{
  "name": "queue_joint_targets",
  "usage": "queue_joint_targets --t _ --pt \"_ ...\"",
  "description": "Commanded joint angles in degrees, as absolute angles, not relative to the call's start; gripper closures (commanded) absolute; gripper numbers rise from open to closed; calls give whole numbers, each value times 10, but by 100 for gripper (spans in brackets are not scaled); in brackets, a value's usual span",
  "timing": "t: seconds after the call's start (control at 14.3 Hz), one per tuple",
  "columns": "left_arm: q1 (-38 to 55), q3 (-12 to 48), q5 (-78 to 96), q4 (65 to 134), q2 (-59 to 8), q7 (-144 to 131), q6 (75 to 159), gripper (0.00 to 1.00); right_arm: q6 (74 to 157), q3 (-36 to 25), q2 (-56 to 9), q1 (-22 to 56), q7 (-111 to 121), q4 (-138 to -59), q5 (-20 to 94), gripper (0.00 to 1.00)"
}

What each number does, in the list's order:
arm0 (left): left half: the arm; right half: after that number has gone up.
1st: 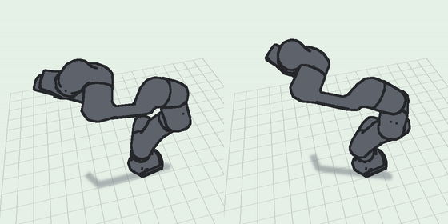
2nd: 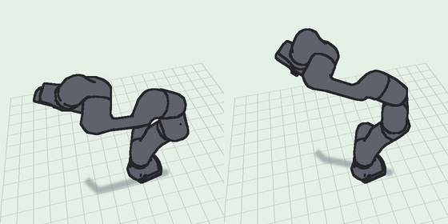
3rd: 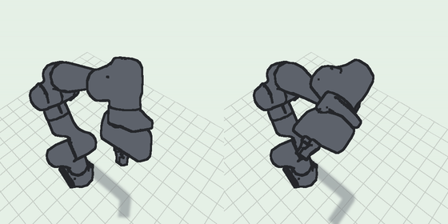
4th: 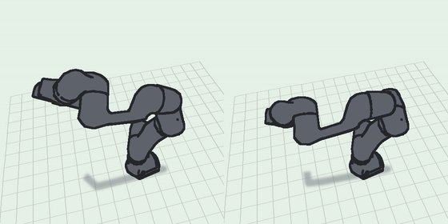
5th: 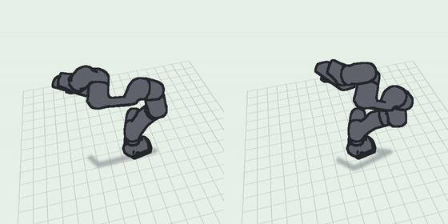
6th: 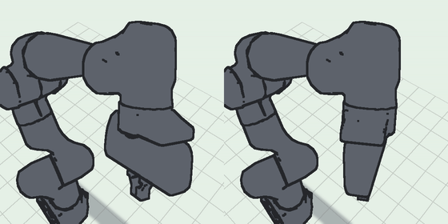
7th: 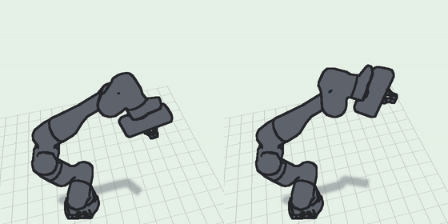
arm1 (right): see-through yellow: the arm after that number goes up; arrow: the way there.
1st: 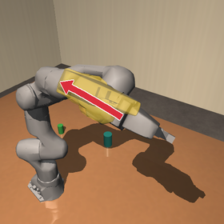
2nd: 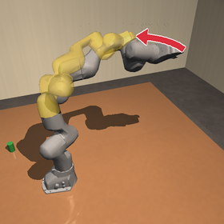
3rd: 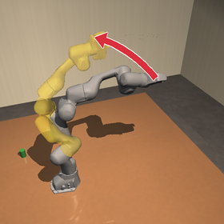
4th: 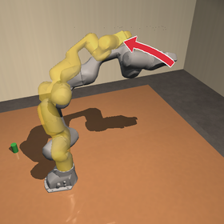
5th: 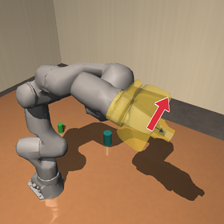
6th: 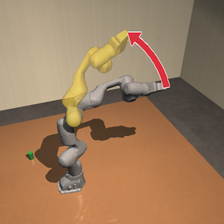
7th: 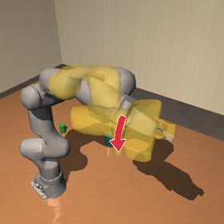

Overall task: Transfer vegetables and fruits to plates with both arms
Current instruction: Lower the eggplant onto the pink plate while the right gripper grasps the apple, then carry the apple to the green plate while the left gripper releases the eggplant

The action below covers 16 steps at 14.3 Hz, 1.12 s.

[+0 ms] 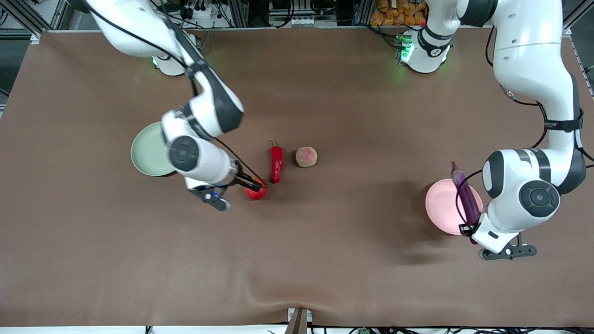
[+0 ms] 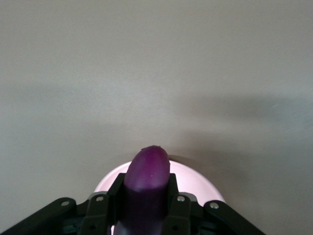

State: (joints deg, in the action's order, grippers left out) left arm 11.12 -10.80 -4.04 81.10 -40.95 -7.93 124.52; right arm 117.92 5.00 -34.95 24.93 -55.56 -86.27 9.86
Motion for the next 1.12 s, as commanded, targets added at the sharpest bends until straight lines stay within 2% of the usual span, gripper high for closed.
queue_joint_targets --t 0.0,0.14,0.35,0.56,0.63,0.7,0.77,0.84,0.91,0.98,1.05 --pt "116 -104 -81 824 -423 -69 1270 100 1198 41 -386 266 -594 -857 62 0" --pt "114 -104 -83 841 -424 -69 1306 100 1215 42 -406 267 -654 -865 19 0" --pt "106 -104 -100 874 -431 -69 1374 100 1243 42 -426 281 -660 -865 14 0" --pt "97 -104 -102 875 -446 -69 1397 100 1280 41 -440 287 -690 -865 13 0" --pt "97 -104 -102 876 -446 -69 1397 100 1283 42 -441 286 -697 -865 13 23" --pt "97 -104 -102 877 -448 -69 1397 100 1280 42 -441 284 -691 -865 14 52" --pt "98 -104 -102 877 -451 -69 1397 100 1275 42 -439 278 -686 -865 14 55" --pt "97 -104 -102 881 -449 -69 1397 100 1267 43 -436 273 -683 -863 14 65" --pt "97 -104 -103 888 -448 -69 1397 100 1258 44 -432 264 -680 -859 18 85" --pt "96 -104 -110 890 -448 -69 1397 100 1244 46 -425 259 -679 -855 20 100" --pt "96 -104 -114 892 -447 -69 1397 100 1215 46 -411 252 -667 -853 21 100"
